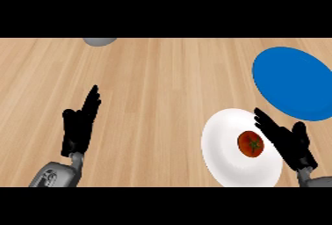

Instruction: Pick the tomato from the plate and place it in the plate

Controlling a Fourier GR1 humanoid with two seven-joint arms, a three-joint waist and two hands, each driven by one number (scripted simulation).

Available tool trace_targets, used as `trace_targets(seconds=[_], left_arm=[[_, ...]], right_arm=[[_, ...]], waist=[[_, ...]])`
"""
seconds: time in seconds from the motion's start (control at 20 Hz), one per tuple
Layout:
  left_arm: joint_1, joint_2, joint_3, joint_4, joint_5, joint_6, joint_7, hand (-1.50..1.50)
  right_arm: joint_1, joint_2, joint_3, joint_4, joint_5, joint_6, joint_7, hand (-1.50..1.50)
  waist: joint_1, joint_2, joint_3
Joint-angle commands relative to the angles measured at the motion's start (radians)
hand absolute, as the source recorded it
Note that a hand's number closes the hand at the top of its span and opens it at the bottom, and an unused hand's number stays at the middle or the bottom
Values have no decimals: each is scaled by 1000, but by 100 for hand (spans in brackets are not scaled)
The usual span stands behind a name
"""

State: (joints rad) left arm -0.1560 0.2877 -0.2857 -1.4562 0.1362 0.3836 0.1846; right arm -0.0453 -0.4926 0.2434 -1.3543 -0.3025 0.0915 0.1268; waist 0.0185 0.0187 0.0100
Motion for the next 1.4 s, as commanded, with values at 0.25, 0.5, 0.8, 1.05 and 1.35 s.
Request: trace_targets(seconds=[0.25, 0.5, 0.8, 1.05, 1.35], left_arm=[[-28, 63, 65, 4, 25, -57, -29, 0], [-1, 65, 80, 1, 77, -105, -25, 0], [-36, 71, 104, 48, 86, -143, -44, 0], [-8, 109, 130, 48, 119, -220, -62, 0], [-31, 86, 147, 69, 100, -215, -44, 0]], right_arm=[[-207, -41, -55, -152, -142, 419, -398, 150], [-136, -23, -228, 2, -10, 222, -763, -150], [-131, -144, -142, 233, 290, 355, -1193, -150], [-186, -200, -97, 382, 438, 243, -1326, -150], [-275, -190, -70, 518, 527, 176, -1373, -150]], waist=[[11, -24, -3], [-7, -7, 0], [4, -4, -5], [14, -9, -7], [0, -13, -8]])
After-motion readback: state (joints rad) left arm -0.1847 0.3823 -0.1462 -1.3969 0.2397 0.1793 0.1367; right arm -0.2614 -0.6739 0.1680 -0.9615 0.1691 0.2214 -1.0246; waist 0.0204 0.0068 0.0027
